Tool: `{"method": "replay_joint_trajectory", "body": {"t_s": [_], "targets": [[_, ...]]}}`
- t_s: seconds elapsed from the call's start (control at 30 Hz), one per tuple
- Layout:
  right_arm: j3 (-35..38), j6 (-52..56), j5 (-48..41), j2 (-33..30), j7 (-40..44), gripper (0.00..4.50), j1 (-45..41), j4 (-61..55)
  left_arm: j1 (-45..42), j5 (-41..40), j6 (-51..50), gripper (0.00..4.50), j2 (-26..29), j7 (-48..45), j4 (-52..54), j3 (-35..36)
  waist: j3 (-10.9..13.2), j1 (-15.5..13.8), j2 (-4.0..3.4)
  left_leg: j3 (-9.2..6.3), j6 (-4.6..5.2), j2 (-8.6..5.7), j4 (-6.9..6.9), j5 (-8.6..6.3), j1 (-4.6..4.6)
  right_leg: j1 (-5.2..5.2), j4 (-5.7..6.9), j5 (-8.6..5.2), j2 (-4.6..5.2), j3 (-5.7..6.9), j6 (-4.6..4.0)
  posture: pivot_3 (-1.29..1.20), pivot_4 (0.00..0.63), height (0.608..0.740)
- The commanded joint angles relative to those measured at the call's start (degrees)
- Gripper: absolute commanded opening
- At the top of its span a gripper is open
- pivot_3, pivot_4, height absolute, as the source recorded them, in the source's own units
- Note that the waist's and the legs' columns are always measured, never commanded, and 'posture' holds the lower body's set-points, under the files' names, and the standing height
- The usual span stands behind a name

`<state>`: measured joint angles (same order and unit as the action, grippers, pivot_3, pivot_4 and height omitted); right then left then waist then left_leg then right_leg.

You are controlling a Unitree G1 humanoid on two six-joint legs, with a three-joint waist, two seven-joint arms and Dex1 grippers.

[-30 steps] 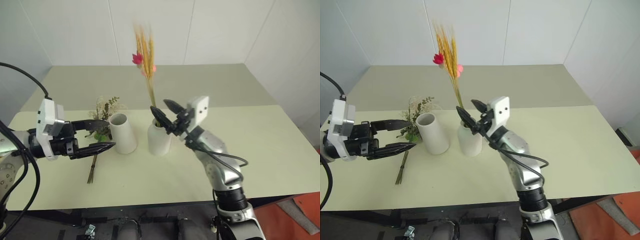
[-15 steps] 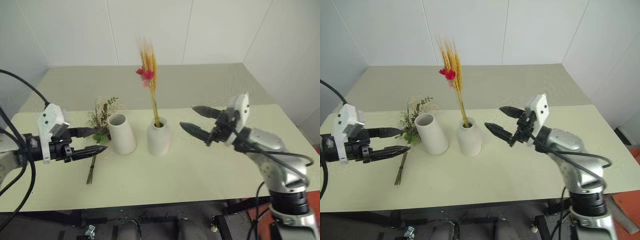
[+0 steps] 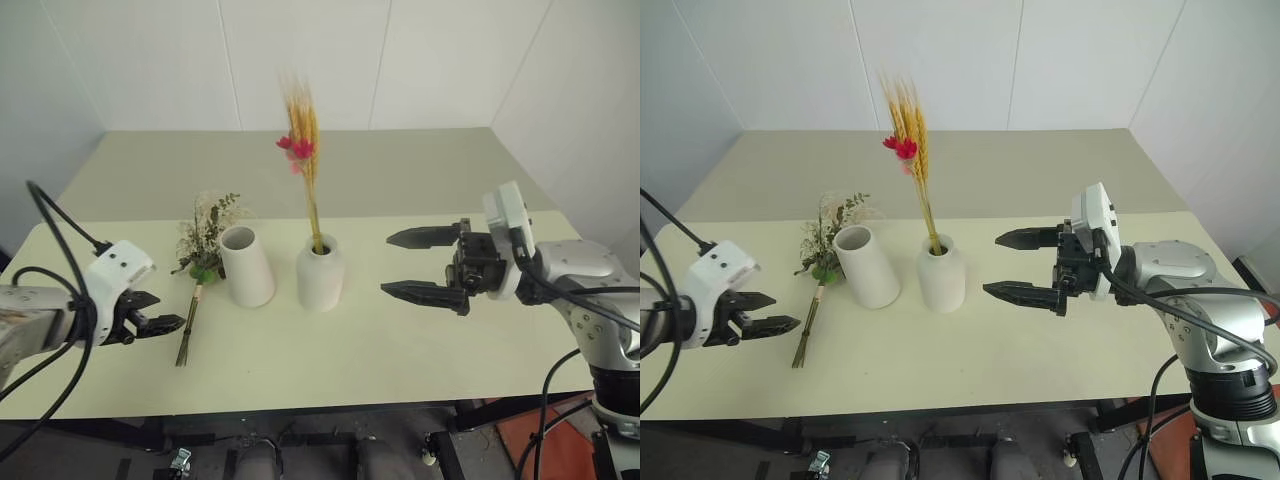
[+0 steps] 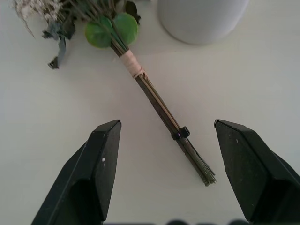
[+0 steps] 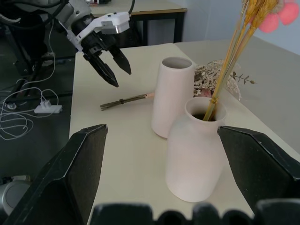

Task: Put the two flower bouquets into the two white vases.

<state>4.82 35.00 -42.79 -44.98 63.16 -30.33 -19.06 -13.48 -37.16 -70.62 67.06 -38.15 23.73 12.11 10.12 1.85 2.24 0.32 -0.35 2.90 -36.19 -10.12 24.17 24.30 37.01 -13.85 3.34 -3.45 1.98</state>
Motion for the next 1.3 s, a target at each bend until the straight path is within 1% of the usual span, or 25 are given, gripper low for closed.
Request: {"method": "replay_joint_trajectory", "body": {"t_s": [0.03,0.1,0.17,0.23,0.33,0.53,0.57,0.63,0.67,0.77,0.83,0.93,1.0,1.03,1.07,1.17,1.23,1.3], "targets": [[1.43,-1.05,-1.13,0.19,-0.07,4.47,-2.04,-2.01,-6.37,4.7,-3.13,3.46,-2.98,5.62,-3.47,-7.16,0.0,-0.26,0.01,0.0,0.0,0.01,-0.01,0.0,0.01,0.0,-0.01,0.0,-0.01,0.0,0.01,0.0,0.15,0.74],[1.87,-0.75,-1.65,0.35,-0.18,4.47,-2.4,-2.25,-9.48,8.12,-2.22,3.46,-5.33,7.82,-6.22,-11.52,0.01,-0.46,0.03,-0.01,0.0,-0.01,-0.02,0.0,0.03,-0.01,-0.02,0.01,-0.02,0.0,0.0,0.0,0.15,0.74],[2.1,-0.64,-1.93,0.36,-0.29,4.47,-2.35,-2.55,-11.93,9.57,-2.21,3.46,-7.3,8.22,-8.59,-14.08,0.02,-0.51,0.04,-0.01,0.0,-0.02,-0.02,0.0,0.08,0.03,-0.02,0.09,-0.02,-0.01,-0.13,0.0,0.15,0.74],[2.27,-0.72,-2.06,0.32,-0.56,4.47,-2.15,-3.07,-13.49,11.13,-2.05,3.46,-8.04,7.78,-10.29,-17.12,0.04,-0.62,0.08,-0.01,0.0,-0.02,-0.03,0.0,0.12,0.06,-0.02,0.18,-0.02,0.0,-0.27,0.0,0.15,0.74],[2.59,-0.77,-2.24,0.27,-1.11,4.5,-1.89,-3.67,-14.52,12.87,-1.31,2.85,-9.27,7.91,-12.14,-18.93,0.04,-0.67,0.09,-0.01,0.0,-0.03,-0.04,0.0,0.12,0.06,-0.01,0.18,-0.01,0.0,-0.28,0.0,0.15,0.74],[3.08,-0.94,-2.25,0.03,-1.68,4.5,-0.9,-4.34,-15.8,14.54,0.16,1.02,-10.82,7.67,-13.72,-17.55,0.04,-0.8,0.09,-0.02,0.0,-0.03,-0.06,0.0,0.08,0.02,0.02,0.17,-0.01,0.0,-0.26,0.0,0.15,0.74],[3.09,-0.97,-2.25,0.03,-1.7,4.5,-0.86,-4.37,-15.94,14.78,0.28,0.65,-10.87,7.63,-13.93,-17.42,0.04,-0.79,0.09,-0.02,0.0,-0.03,-0.06,0.0,0.08,0.02,0.02,0.17,-0.01,0.0,-0.27,0.0,0.15,0.74],[3.06,-1.02,-2.22,0.03,-1.65,4.5,-0.7,-4.45,-16.21,15.13,0.51,0.12,-11.17,7.89,-14.16,-16.14,0.04,-0.84,0.09,-0.02,0.0,-0.03,-0.06,0.0,0.1,0.02,0.01,0.17,0.0,0.0,-0.27,0.0,0.15,0.74],[3.05,-1.05,-2.21,0.03,-1.62,4.5,-0.64,-4.48,-16.26,15.26,0.55,0.03,-11.32,7.92,-14.18,-15.62,0.04,-0.84,0.09,-0.02,0.0,-0.03,-0.06,0.0,0.09,0.02,0.01,0.17,0.0,0.0,-0.27,0.0,0.15,0.74],[2.85,-1.2,-2.03,0.14,-1.48,4.5,-0.54,-4.25,-17.89,16.48,0.13,0.03,-13.4,11.02,-15.56,-11.77,0.05,-0.99,0.1,-0.03,0.0,-0.03,-0.1,0.0,0.1,0.01,0.03,0.18,0.0,0.0,-0.26,0.0,0.15,0.74],[2.93,-1.16,-2.28,0.26,-1.26,4.5,-0.28,-4.04,-18.78,16.96,2.89,0.03,-15.09,13.15,-15.97,-7.14,0.06,-1.0,0.12,-0.04,0.0,-0.03,-0.11,0.0,0.11,0.0,0.02,0.18,0.0,0.01,-0.25,0.0,0.15,0.74],[2.72,-1.56,-1.92,0.56,-1.25,4.5,0.25,-3.93,-20.96,16.91,9.28,0.03,-17.9,15.73,-16.41,0.44,0.09,-1.0,0.17,-0.06,0.0,-0.03,-0.11,0.0,0.12,0.0,0.02,0.19,0.0,0.03,-0.26,0.0,0.15,0.74],[2.63,-1.73,-1.74,0.81,-1.56,4.5,0.56,-4.02,-23.9,15.51,15.47,0.03,-22.29,18.35,-16.93,6.78,0.09,-1.05,0.18,-0.07,0.0,-0.03,-0.13,0.0,0.14,0.0,0.01,0.19,0.01,0.03,-0.26,0.0,0.15,0.74],[2.6,-1.73,-1.74,0.91,-1.73,4.5,0.63,-4.08,-25.59,14.06,18.39,0.03,-24.72,18.9,-16.95,9.77,0.1,-1.1,0.19,-0.08,0.0,-0.04,-0.15,0.0,0.15,-0.01,0.01,0.2,0.01,0.04,-0.26,0.0,0.15,0.74],[2.59,-1.75,-1.71,1.03,-1.87,4.5,0.69,-4.14,-27.95,11.15,19.24,0.03,-27.2,18.86,-16.92,12.98,0.1,-1.17,0.19,-0.1,0.0,-0.04,-0.2,0.0,0.17,-0.03,0.01,0.22,0.02,0.06,-0.25,0.0,0.15,0.74],[2.66,-1.73,-1.66,1.34,-2.47,4.5,0.93,-4.46,-33.84,1.9,16.74,0.03,-31.85,17.46,-15.99,18.7,0.09,-1.17,0.2,-0.1,0.0,-0.06,-0.28,0.0,0.18,-0.11,0.01,0.25,0.05,0.07,-0.2,0.0,0.15,0.74],[2.81,-1.72,-1.78,1.4,-2.84,4.5,1.22,-4.76,-36.41,-4.26,14.29,0.03,-33.08,15.48,-15.85,20.56,0.09,-1.1,0.2,-0.1,0.0,-0.07,-0.33,0.0,0.19,-0.11,0.01,0.28,0.05,0.07,-0.14,0.0,0.15,0.74],[2.94,-1.71,-1.85,1.46,-3.26,4.5,1.56,-5.07,-37.77,-8.39,12.61,0.03,-33.21,14.05,-16.32,20.94,0.08,-1.02,0.2,-0.11,0.0,-0.07,-0.33,0.0,0.17,-0.14,0.02,0.29,0.05,0.07,-0.12,0.0,0.15,0.74]]}}
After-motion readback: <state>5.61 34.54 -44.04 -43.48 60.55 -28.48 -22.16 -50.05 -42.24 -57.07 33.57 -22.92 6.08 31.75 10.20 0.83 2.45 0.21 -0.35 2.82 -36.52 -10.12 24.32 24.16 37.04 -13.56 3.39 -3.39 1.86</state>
